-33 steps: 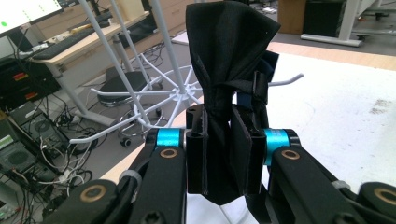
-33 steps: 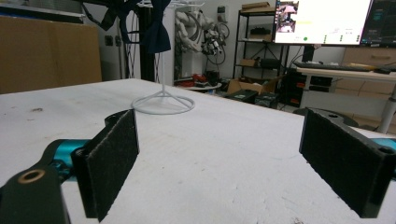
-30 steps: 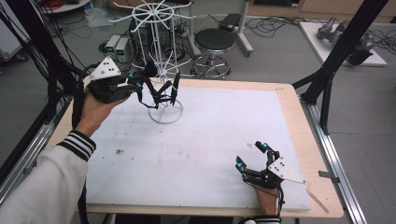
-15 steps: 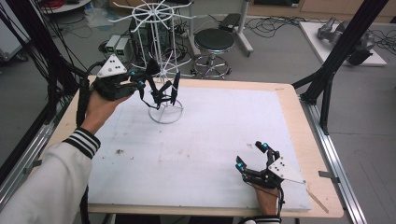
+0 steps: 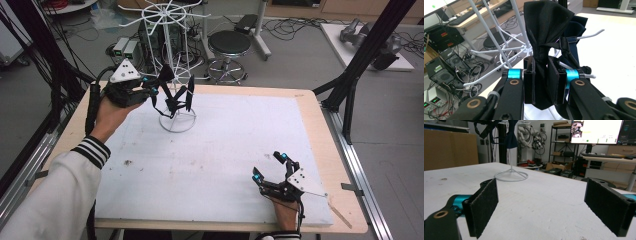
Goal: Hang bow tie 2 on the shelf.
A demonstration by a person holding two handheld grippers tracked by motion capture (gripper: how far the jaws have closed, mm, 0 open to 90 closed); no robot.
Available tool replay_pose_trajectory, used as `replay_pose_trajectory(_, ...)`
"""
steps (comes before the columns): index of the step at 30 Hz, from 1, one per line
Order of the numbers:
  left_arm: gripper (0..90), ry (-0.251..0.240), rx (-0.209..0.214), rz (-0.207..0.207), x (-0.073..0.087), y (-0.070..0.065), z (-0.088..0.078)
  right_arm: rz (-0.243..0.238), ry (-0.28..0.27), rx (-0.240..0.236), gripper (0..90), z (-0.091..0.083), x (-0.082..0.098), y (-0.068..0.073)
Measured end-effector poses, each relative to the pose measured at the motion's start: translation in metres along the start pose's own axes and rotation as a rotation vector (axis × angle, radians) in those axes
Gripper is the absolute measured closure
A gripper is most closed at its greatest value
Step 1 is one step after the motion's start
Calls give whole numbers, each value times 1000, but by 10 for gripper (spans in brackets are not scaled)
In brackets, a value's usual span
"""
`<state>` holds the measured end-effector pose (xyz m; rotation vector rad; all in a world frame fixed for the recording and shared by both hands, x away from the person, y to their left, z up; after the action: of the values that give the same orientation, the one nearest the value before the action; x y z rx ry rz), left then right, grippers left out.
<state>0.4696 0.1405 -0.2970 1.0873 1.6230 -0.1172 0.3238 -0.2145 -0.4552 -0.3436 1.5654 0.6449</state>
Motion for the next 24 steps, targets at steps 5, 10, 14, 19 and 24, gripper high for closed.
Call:
replay_pose_trajectory(5, 763, 5, 1, 1, 1, 0, 0, 7, 5, 1, 114, 0, 1, 1)
replay_pose_trajectory(10, 754, 11, -3, -3, 2, 1, 0, 8, 4, 3, 114, 0, 1, 1)
replay_pose_trajectory(14, 717, 20, -15, -1, 2, 1, 0, 0, -1, 1, 114, 0, 0, 0)
replay_pose_trajectory(19, 624, 27, -41, -24, 2, 3, 0, 7, 4, 2, 114, 0, 1, 1)
replay_pose_trajectory(24, 509, 30, -54, -27, 3, 6, -2, 7, 5, 1, 114, 0, 1, 1)
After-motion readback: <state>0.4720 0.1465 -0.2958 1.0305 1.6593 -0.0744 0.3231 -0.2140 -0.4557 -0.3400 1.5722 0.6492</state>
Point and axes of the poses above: each handheld gripper's, and its own axes: z roughly forward along the jaws, x roughly out of its underside, y roughly to its left, the point moved 9 cm from there along z, roughly forward along the jaws, and after that the axes turned 13 degrees about z, right-handed, at the moved point
